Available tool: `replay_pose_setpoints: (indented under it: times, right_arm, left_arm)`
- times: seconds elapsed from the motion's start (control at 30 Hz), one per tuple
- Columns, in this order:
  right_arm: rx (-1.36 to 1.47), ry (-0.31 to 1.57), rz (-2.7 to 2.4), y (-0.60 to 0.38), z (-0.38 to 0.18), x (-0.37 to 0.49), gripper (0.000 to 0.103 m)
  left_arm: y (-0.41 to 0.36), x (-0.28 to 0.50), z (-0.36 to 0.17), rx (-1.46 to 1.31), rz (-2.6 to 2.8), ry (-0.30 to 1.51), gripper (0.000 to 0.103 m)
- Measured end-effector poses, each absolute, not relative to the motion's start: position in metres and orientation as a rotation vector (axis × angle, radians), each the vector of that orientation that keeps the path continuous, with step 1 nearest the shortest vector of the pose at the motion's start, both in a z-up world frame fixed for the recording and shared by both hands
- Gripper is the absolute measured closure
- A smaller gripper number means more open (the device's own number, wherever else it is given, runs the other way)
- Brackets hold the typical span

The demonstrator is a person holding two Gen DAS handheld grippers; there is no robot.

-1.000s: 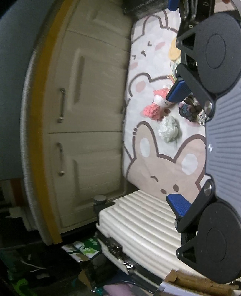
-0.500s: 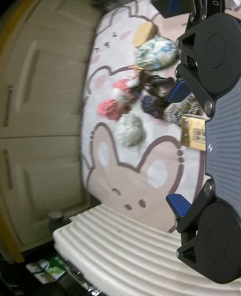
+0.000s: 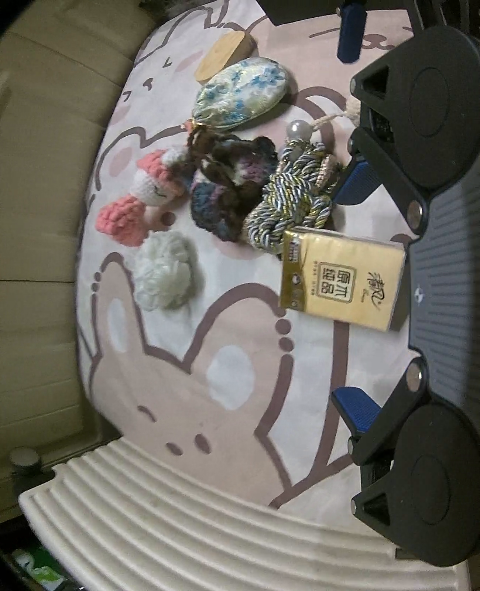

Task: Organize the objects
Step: 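Lower the right tool onto the grey-blue crocheted ball while the left tool approaches the yellow tissue packet, then close the right gripper on the crocheted ball while the left gripper grasps the tissue packet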

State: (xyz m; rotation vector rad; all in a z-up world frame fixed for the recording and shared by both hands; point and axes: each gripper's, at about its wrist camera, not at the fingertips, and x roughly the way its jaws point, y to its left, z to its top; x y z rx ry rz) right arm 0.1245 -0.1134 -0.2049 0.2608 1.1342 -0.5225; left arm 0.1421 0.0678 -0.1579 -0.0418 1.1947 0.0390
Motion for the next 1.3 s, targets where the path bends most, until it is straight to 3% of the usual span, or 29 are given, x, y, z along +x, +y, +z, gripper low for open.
replay_pose_setpoints:
  times: [0.2, 0.43, 0.63, 0.7, 1.3]
  right_arm:
    - [0.264, 1.173, -0.504, -0.113, -0.216, 0.128, 0.025]
    - [0.301, 1.194, -0.479, -0.114, -0.221, 0.131, 0.035]
    - [0.299, 1.199, -0.474, -0.112, -0.22, 0.132, 0.042]
    - [0.294, 1.198, -0.465, -0.11, -0.217, 0.132, 0.048]
    - [0.293, 1.048, -0.56, -0.113, -0.158, 0.125, 0.049]
  left_arm:
    - [0.079, 0.145, -0.174, -0.104, 0.037, 1.226, 0.014]
    - [0.087, 0.15, -0.191, -0.138, 0.039, 1.261, 0.02]
    - [0.086, 0.152, -0.194, -0.12, 0.051, 1.275, 0.037]
    - [0.086, 0.152, -0.192, -0.114, 0.062, 1.274, 0.049]
    - [0.08, 0.13, -0.13, -0.067, 0.093, 1.192, 0.05]
